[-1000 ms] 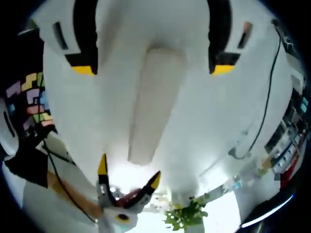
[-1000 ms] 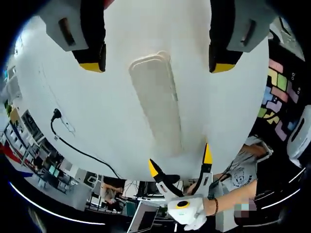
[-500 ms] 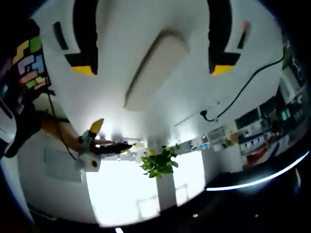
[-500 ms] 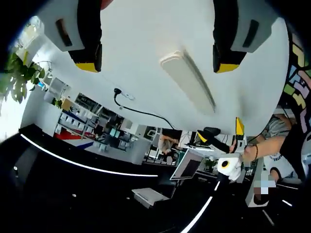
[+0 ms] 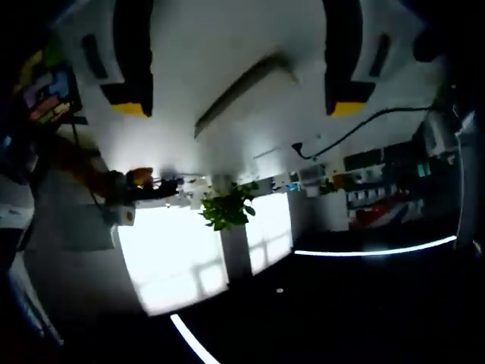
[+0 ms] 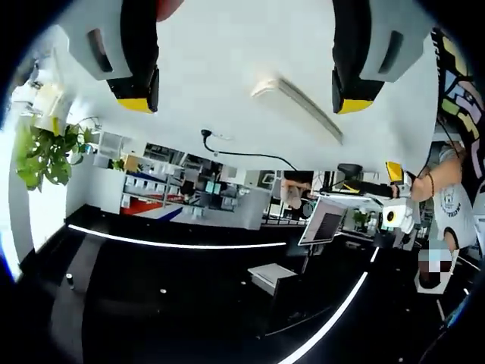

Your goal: Arrange the utensils inside the cutlery case until each visible utensil rests in its matching compartment.

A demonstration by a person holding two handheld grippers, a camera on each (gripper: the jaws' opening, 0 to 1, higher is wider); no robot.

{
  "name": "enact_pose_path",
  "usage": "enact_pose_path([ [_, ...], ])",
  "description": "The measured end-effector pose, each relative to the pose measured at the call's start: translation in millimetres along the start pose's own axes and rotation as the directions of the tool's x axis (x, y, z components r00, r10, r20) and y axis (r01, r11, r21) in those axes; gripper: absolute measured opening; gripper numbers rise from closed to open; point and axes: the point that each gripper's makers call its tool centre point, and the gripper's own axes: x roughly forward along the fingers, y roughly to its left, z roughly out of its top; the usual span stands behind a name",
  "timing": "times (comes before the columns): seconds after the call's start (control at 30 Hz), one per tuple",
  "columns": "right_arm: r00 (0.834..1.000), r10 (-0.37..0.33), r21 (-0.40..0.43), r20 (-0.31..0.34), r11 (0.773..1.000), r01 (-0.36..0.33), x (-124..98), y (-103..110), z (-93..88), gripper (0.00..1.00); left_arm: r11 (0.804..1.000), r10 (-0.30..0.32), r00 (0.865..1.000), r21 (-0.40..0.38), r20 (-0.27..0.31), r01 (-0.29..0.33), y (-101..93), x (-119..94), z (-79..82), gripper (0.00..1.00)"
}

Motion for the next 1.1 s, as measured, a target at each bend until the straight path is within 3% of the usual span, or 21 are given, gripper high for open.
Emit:
enact_pose_path([
  [0.13,0.999,-0.05,-0.013,-0.011,0.999,0.05,-12,-3,1.2,0.99,1.0,0.013,1.0,0.026,0.021,-0.013,-2.7,-15,4.8,1.0],
  [0.2,0.997,-0.077,-0.015,0.001,0.997,0.077,-18,-4,4.9,0.99,0.998,0.037,0.999,0.052,0.037,-0.039,-2.0,-21,14.5,1.0],
  [0.3,0.994,-0.109,0.004,0.017,0.994,0.109,-26,-2,7.5,0.99,0.999,-0.026,0.996,0.038,0.085,0.023,-19.0,-27,30.6,0.97],
  [0.43,0.99,-0.138,-0.007,0.006,0.99,0.138,-40,-1,6.9,0.99,0.996,-0.067,0.995,0.064,0.079,0.062,-38.6,-31,32.3,1.0],
  [0.53,0.988,-0.156,-0.014,0.014,0.988,0.156,-45,-1,11.9,0.99,0.994,-0.047,0.998,0.102,0.041,0.043,-40.7,-29,29.3,1.0],
  [0.73,0.989,-0.147,0.0,0.024,0.989,0.147,-44,0,18.3,0.99,0.995,0.032,0.999,0.089,0.042,-0.036,-23.1,-28,32.7,1.0],
  [0.9,0.99,-0.137,0.005,0.022,0.991,0.136,-42,1,18.8,0.99,0.996,0.063,0.998,0.066,0.021,-0.065,-17.4,-29,33.0,1.0],
  [1.03,0.992,-0.122,0.007,0.018,0.992,0.122,-40,6,18.9,0.99,0.994,0.083,0.996,0.076,-0.017,-0.082,-18.9,-33,31.6,1.0],
  [1.1,0.993,-0.119,0.002,0.017,0.993,0.119,-40,9,19.5,0.99,0.991,0.094,0.996,0.1,-0.008,-0.092,-19.7,-37,34.8,1.0],
])
